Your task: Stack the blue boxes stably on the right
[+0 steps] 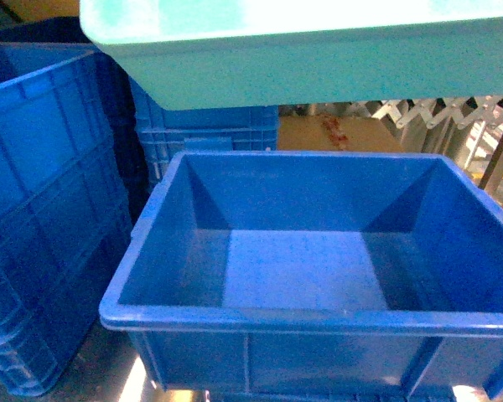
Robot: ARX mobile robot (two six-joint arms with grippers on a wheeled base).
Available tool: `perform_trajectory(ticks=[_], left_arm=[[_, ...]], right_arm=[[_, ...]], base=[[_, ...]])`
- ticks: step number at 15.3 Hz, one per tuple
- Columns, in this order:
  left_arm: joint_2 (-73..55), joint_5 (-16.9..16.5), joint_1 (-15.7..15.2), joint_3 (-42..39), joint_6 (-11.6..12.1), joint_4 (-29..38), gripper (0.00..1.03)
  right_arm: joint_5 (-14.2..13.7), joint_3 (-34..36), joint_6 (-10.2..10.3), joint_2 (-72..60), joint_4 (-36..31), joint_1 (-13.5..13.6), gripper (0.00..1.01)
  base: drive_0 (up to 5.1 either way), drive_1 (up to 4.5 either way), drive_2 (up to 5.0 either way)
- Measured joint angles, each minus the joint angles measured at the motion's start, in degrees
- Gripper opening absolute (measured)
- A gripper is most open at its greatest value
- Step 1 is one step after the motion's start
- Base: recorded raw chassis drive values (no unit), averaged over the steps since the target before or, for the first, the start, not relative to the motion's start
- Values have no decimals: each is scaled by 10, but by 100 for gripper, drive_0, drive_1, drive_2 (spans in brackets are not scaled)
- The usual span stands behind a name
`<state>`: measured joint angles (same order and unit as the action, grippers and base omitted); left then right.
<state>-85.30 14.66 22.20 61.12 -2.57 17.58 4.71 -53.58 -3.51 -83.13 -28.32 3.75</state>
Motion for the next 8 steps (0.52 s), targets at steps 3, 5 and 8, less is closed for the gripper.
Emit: perform_trajectory(ticks=[3, 5, 8], left_arm=[[1, -1, -2, 0, 0, 2, 6], [-3, -2, -2, -1, 0, -2, 6], [-1, -1, -1, 0, 0, 1, 6]], right_arm=[[1, 0, 0, 0, -4, 0, 2], [1, 0, 0, -1, 2, 0, 2], [0, 0, 0, 0, -2, 0, 2]], base=[[3, 349, -344], [0, 0, 0], [0, 0, 0]])
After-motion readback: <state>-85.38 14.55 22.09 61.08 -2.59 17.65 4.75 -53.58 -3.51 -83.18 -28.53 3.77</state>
